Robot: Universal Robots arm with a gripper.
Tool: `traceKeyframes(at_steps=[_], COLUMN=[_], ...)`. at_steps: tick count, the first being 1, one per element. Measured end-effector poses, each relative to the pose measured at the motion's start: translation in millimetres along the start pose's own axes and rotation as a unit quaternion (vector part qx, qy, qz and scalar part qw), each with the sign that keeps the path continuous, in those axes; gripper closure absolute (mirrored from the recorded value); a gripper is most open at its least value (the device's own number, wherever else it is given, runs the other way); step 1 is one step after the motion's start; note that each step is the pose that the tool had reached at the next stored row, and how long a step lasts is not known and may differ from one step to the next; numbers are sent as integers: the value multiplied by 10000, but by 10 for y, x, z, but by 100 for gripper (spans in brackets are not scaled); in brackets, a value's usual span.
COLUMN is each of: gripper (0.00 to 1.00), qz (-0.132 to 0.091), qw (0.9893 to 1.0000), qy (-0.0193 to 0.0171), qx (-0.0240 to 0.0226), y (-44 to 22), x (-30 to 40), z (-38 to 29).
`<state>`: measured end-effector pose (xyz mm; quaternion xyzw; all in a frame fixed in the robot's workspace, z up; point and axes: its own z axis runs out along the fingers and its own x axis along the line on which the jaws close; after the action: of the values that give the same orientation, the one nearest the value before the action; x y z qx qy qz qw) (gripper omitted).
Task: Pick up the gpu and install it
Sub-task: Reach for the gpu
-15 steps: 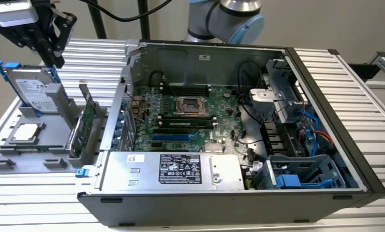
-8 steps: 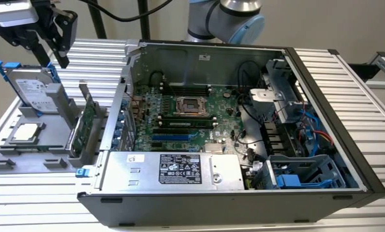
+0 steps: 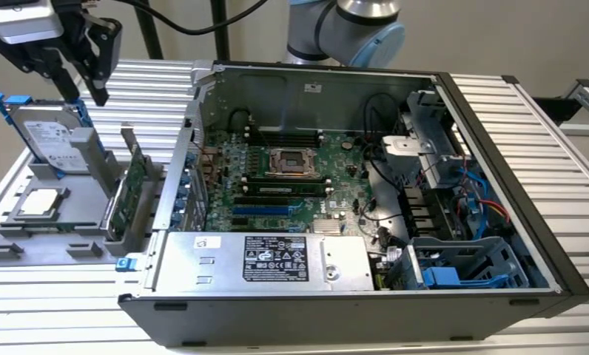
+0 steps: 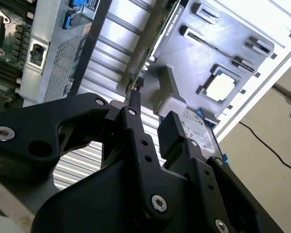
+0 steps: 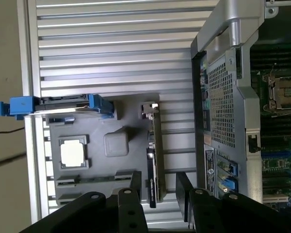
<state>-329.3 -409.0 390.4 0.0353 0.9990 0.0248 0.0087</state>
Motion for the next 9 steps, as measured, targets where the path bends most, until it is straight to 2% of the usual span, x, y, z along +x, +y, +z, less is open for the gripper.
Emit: traceKeyframes(at_steps=[9], gripper=[0], qz=[-5], qw=[10000], qy=[0], qx=[2], y=[-11], x=[-21], z=[33])
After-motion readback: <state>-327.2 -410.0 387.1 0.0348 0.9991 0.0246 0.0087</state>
